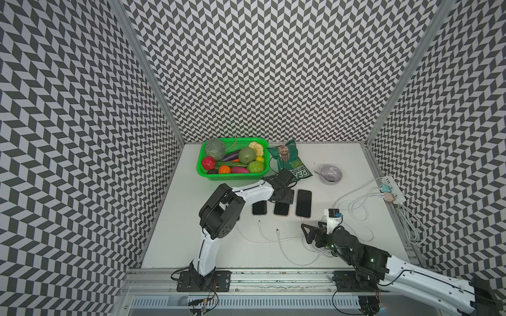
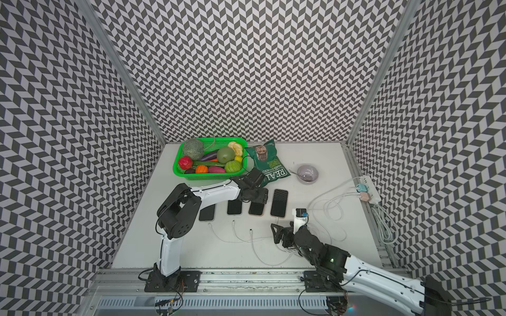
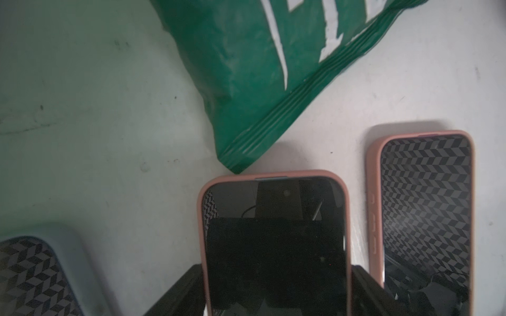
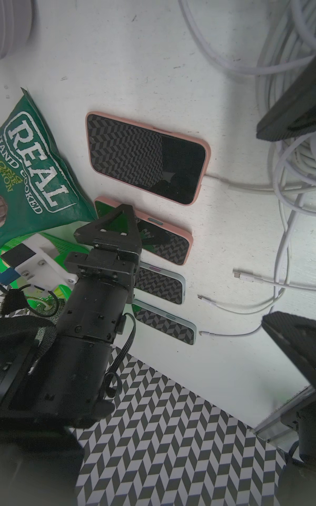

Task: Unplug the charging cable from the phone
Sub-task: Place the phone at the center of the board.

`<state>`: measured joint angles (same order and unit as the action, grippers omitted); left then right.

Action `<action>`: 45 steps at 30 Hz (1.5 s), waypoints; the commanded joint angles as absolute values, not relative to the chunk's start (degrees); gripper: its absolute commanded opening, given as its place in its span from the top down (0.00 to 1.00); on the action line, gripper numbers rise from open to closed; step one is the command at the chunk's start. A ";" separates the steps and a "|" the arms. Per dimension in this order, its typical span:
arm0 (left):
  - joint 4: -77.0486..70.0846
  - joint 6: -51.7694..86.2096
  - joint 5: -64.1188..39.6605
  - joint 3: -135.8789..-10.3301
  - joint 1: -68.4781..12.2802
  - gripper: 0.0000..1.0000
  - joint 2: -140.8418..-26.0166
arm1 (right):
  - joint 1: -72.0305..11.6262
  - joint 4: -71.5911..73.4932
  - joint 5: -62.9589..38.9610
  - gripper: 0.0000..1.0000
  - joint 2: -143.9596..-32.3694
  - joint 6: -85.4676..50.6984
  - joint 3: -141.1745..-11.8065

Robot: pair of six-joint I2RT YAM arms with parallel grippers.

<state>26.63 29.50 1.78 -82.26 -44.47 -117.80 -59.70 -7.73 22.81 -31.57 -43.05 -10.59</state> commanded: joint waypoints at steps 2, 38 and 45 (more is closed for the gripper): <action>24.17 30.22 0.80 -81.11 -44.42 0.13 -116.31 | -59.20 -7.10 23.70 0.00 -31.73 -42.56 -11.72; 26.86 29.10 0.77 -92.24 -51.02 0.01 -116.45 | -56.29 -15.11 24.50 0.00 -25.99 -41.04 -18.21; 31.16 28.66 3.49 -98.58 -52.30 0.00 -122.05 | -56.31 -16.83 24.76 0.00 -21.87 -41.74 -19.04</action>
<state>27.62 29.52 1.26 -95.72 -51.66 -120.07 -56.69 -16.69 23.70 -23.33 -41.45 -17.12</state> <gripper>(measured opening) 0.992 0.996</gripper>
